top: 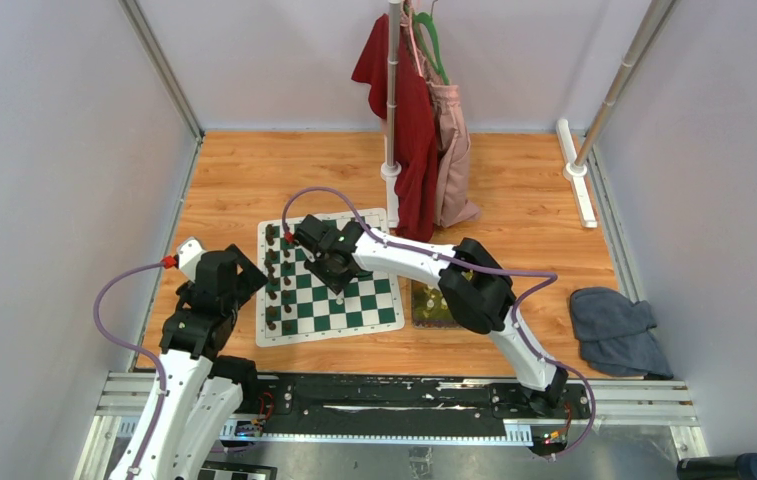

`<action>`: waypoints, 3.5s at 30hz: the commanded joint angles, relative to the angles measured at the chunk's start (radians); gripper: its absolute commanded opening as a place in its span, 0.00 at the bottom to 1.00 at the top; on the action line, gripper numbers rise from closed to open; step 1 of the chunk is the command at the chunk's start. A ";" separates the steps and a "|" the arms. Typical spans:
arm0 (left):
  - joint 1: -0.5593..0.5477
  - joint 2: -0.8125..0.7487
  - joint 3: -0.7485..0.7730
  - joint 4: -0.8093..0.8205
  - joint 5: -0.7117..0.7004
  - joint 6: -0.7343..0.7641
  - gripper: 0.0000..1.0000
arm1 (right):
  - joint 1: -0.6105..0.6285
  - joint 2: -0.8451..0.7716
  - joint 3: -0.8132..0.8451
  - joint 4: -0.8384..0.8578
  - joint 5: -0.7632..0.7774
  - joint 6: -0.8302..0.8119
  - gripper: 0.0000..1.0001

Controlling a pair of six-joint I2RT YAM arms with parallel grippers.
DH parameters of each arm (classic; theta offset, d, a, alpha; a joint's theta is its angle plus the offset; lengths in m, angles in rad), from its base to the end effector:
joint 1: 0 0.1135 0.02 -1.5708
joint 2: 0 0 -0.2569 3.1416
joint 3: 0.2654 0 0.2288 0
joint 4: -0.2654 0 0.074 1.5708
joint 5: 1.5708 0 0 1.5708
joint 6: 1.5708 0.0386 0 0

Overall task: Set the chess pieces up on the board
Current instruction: Pick up the chess piece from the chessboard, then place the chess piece on the chessboard.

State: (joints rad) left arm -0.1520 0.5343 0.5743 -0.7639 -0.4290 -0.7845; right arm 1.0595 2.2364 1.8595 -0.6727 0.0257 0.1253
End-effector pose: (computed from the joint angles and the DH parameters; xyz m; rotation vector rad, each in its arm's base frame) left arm 0.1002 0.0009 0.2409 -0.8922 2.0298 -0.0199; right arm 0.2270 0.4025 0.1925 -1.1946 2.3892 0.3692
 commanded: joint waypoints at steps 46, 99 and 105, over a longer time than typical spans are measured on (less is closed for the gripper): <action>0.005 0.001 -0.010 0.016 -0.007 0.008 1.00 | -0.037 -0.090 -0.044 -0.010 0.044 0.008 0.00; 0.005 0.009 -0.012 0.015 -0.014 0.007 1.00 | -0.141 -0.095 -0.167 0.044 0.005 0.034 0.00; 0.005 0.009 -0.013 0.014 -0.013 0.007 1.00 | -0.141 -0.088 -0.172 0.049 0.005 0.036 0.00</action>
State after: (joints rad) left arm -0.1520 0.5426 0.5735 -0.7635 -0.4301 -0.7845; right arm 0.9260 2.1296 1.7039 -0.6193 0.0425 0.1440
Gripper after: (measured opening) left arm 0.998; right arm 0.129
